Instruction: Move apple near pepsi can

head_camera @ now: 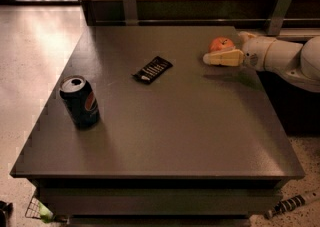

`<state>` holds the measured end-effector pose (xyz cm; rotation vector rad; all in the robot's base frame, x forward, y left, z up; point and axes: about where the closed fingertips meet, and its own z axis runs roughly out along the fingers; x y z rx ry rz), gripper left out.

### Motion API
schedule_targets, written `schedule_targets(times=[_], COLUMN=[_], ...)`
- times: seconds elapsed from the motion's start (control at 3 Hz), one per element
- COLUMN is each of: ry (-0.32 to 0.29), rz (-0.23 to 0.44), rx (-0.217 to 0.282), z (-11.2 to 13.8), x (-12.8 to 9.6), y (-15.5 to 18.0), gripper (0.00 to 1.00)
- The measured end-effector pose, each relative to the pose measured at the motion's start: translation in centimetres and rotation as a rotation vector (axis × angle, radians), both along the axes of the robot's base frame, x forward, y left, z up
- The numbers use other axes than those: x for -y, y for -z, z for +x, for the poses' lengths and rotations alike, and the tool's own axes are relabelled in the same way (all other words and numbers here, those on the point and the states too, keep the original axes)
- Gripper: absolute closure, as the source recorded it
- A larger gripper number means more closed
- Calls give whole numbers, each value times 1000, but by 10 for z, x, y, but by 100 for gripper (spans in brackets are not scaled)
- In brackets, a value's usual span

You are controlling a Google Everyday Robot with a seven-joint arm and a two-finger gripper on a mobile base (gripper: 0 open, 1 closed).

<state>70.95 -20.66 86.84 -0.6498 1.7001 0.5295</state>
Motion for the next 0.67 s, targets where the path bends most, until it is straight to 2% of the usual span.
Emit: schedule_targets(times=[0.33, 0.67], ry=[-39, -81], rz=[-9, -23], rx=[-26, -76], z=[15, 26], x=[-6, -13], y=[12, 22], gripper=[0, 18])
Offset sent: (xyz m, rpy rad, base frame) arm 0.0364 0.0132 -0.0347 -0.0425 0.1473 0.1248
